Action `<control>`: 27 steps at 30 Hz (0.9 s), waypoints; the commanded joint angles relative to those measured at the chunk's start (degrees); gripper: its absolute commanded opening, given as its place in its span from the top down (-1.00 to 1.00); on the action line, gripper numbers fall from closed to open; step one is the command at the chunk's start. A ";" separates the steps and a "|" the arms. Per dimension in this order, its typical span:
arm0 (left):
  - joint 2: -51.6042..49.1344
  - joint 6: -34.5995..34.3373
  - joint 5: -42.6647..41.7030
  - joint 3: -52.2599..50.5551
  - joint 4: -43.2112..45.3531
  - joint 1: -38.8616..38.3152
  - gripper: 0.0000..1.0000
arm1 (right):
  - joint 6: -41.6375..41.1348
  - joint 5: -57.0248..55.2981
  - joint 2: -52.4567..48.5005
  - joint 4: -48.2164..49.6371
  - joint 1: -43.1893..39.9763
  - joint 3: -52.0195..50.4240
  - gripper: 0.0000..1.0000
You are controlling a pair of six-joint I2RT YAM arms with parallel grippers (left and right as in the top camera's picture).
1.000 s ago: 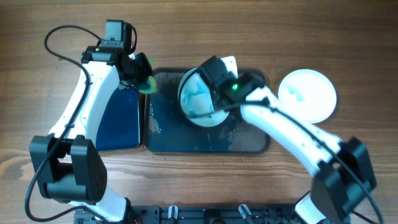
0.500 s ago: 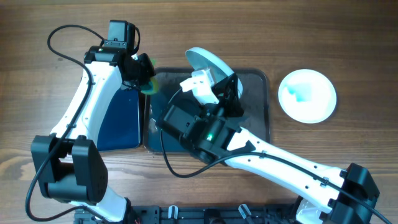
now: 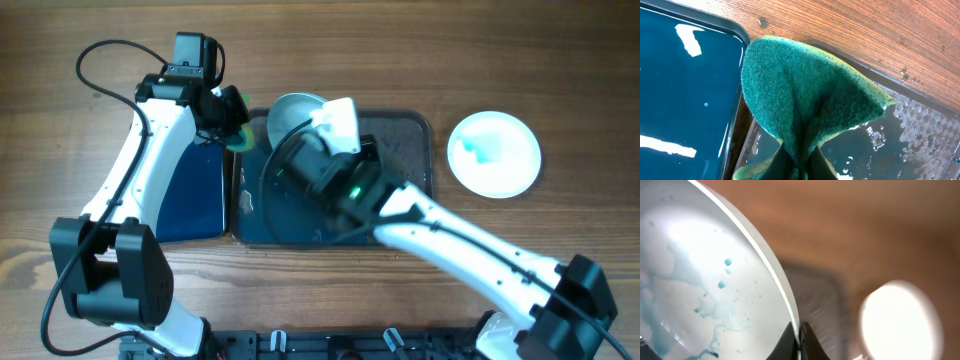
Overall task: Clean dirty plates on tray and stack at the side
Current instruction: 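Lift and flip the third plate with the right gripper, then scrub the third plate's other side with sponge in left gripper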
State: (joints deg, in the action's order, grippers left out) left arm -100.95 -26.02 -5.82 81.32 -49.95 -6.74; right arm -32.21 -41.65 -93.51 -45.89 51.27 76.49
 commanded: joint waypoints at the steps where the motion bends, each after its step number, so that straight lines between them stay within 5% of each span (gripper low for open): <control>1: 0.66 -0.37 0.57 -0.09 0.24 -0.17 0.92 | -14.67 26.56 -2.01 1.16 -6.97 -4.07 0.92; 7: 0.66 -0.39 0.55 -0.09 1.05 -0.17 0.92 | -15.39 40.94 -8.37 8.00 -12.48 -7.63 0.89; 13: 0.66 -0.39 0.55 -0.09 1.07 -0.17 0.92 | -4.07 51.17 -10.10 12.50 -14.71 -7.26 0.09; 17: 0.66 -1.44 0.57 -0.09 1.75 -0.17 0.92 | 12.61 57.40 -13.09 10.56 -19.98 -3.85 -0.13; 23: 0.66 -1.44 0.55 -0.09 1.90 -0.17 0.92 | 31.19 57.24 -27.19 1.99 -24.50 13.20 -0.09; 27: 0.66 -1.44 0.57 -0.11 1.95 -0.17 0.92 | 35.12 60.48 -33.70 -1.55 -24.46 20.22 0.23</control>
State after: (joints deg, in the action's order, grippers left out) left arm -100.95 -26.87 -5.80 81.25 -48.38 -6.74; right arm -4.51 14.59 -123.63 -46.52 26.37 93.06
